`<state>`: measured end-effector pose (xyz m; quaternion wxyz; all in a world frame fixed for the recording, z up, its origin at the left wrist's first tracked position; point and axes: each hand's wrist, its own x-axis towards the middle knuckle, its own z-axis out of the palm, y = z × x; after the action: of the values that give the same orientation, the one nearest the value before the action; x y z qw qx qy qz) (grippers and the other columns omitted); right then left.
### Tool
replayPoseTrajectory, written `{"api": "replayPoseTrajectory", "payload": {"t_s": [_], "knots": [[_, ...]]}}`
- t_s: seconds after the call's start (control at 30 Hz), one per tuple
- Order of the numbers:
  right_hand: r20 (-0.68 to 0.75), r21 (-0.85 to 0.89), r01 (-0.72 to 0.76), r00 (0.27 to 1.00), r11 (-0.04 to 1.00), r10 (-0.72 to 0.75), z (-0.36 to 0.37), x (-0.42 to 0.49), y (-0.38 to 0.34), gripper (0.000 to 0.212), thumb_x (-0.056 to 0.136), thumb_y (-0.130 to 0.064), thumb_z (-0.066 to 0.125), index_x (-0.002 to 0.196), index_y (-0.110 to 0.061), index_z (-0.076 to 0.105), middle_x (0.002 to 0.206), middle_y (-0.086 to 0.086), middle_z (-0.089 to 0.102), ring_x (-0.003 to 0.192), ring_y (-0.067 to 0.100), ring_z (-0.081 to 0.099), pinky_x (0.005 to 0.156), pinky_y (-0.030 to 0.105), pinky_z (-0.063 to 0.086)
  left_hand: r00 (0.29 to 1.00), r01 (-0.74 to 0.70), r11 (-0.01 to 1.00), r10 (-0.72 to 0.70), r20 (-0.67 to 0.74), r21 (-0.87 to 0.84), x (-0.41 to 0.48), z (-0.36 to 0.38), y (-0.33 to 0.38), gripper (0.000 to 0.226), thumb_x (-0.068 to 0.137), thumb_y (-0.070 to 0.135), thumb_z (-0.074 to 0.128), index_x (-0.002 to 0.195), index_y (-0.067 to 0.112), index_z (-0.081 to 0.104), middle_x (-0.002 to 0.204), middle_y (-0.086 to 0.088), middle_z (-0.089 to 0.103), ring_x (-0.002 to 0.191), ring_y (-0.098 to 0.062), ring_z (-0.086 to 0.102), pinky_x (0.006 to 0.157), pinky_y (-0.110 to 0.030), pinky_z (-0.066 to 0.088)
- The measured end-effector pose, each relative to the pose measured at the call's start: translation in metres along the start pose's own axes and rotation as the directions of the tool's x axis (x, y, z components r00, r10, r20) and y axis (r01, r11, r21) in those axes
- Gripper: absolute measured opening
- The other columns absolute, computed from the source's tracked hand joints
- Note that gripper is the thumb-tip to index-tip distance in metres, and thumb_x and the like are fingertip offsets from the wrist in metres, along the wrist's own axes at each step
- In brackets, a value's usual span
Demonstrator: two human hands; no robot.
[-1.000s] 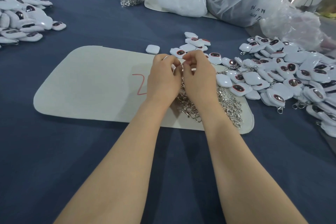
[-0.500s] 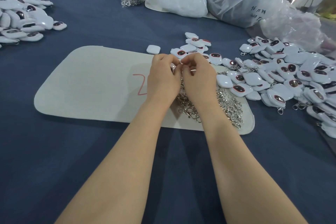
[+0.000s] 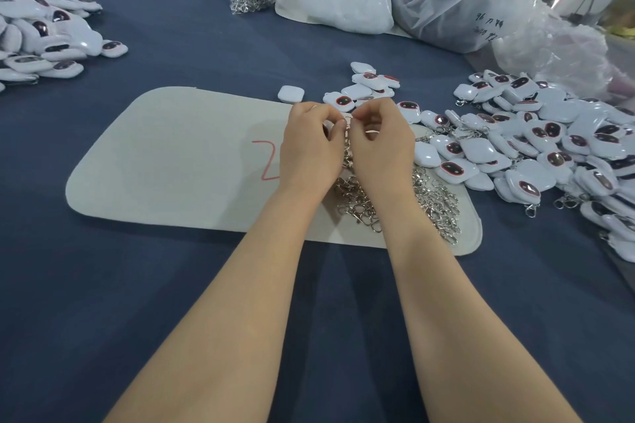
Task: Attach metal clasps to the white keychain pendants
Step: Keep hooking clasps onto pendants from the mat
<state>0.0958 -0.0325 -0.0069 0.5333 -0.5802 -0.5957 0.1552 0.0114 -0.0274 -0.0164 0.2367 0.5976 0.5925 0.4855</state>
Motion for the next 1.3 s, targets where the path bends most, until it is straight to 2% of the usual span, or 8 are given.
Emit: {"api": "replayPoseTrajectory", "payload": {"t_s": [0.1,0.3,0.47,0.67,0.77,0.9,1.03,1.3], "knots": [[0.002,-0.003,0.009,1.0,1.0,-0.009,0.0001,0.0003,-0.0004,0.012,0.087,0.001,0.052,0.093,-0.006,0.06,0.087,-0.004,0.058,0.075,0.007,0.05,0.067,0.006,0.04,1.0,0.014,1.0,-0.015,0.005,0.019,0.0004,0.0007,-0.0014,0.007,0.092,0.015,0.055,0.089,0.017,0.062,0.115,-0.003,0.056,0.067,0.005,0.044,0.065,-0.015,0.028],[0.014,0.005,-0.018,1.0,1.0,0.018,0.0001,0.0003,0.0,0.013,0.088,-0.002,0.052,0.095,-0.009,0.059,0.088,-0.006,0.058,0.073,0.001,0.05,0.068,0.008,0.041,1.0,0.014,1.0,-0.014,-0.022,0.001,0.0015,0.0003,-0.0011,0.009,0.091,0.013,0.054,0.089,0.014,0.062,0.111,-0.003,0.057,0.067,0.004,0.046,0.066,-0.015,0.03],[0.041,-0.026,0.023,0.999,0.999,-0.022,0.0009,-0.0012,0.0001,0.01,0.085,-0.003,0.057,0.094,-0.007,0.059,0.089,-0.001,0.061,0.078,0.01,0.054,0.074,0.018,0.046,1.0,0.006,0.999,-0.006,-0.015,0.041,0.0025,0.0001,-0.0013,0.011,0.091,0.013,0.052,0.083,0.017,0.057,0.109,-0.005,0.059,0.077,-0.007,0.045,0.065,-0.017,0.03],[0.055,-0.04,0.026,0.998,0.999,-0.024,0.0007,-0.0004,0.0028,0.014,0.084,-0.001,0.058,0.087,-0.015,0.055,0.083,-0.005,0.058,0.068,0.004,0.049,0.067,0.009,0.04,0.999,-0.027,0.999,0.028,-0.031,0.035,-0.0002,-0.0006,0.0002,0.014,0.091,0.01,0.051,0.079,0.017,0.051,0.11,-0.005,0.056,0.075,-0.004,0.037,0.069,-0.019,0.032],[0.053,-0.031,0.026,0.998,0.999,-0.025,0.0002,-0.0003,0.0022,0.017,0.083,-0.001,0.059,0.085,-0.016,0.053,0.081,-0.005,0.057,0.065,0.0,0.048,0.066,0.01,0.04,0.998,-0.05,0.998,0.051,-0.041,0.035,-0.0013,-0.0013,0.0019,0.014,0.09,0.009,0.051,0.079,0.017,0.051,0.109,-0.005,0.056,0.078,-0.002,0.036,0.073,-0.024,0.038],[0.061,-0.035,0.032,0.998,0.999,-0.03,-0.0001,-0.0009,0.0023,0.014,0.083,0.0,0.059,0.085,-0.014,0.056,0.083,-0.003,0.058,0.067,0.006,0.049,0.071,0.018,0.045,0.998,-0.048,0.998,0.049,-0.038,0.034,-0.0027,-0.0018,0.0034,0.009,0.09,0.008,0.051,0.084,0.011,0.058,0.114,-0.004,0.054,0.082,-0.008,0.043,0.082,-0.033,0.043],[0.043,-0.017,0.027,0.999,0.999,-0.026,-0.0001,-0.0008,0.0024,0.013,0.083,0.0,0.059,0.087,-0.012,0.057,0.08,-0.005,0.058,0.065,0.002,0.049,0.071,0.019,0.046,0.998,-0.053,0.998,0.054,-0.045,0.022,-0.0045,-0.0019,0.0054,0.009,0.09,0.008,0.052,0.087,0.008,0.06,0.116,-0.003,0.053,0.091,-0.014,0.052,0.083,-0.035,0.044],[0.055,-0.037,0.026,0.998,0.999,-0.023,0.0009,-0.0004,0.0042,0.011,0.082,0.0,0.059,0.087,-0.01,0.059,0.083,-0.002,0.059,0.067,0.006,0.049,0.071,0.019,0.045,0.998,-0.046,0.997,0.048,-0.036,0.058,-0.0045,-0.0024,0.0058,0.012,0.091,0.008,0.051,0.089,0.006,0.062,0.118,-0.003,0.052,0.095,-0.018,0.053,0.084,-0.034,0.044]]}}
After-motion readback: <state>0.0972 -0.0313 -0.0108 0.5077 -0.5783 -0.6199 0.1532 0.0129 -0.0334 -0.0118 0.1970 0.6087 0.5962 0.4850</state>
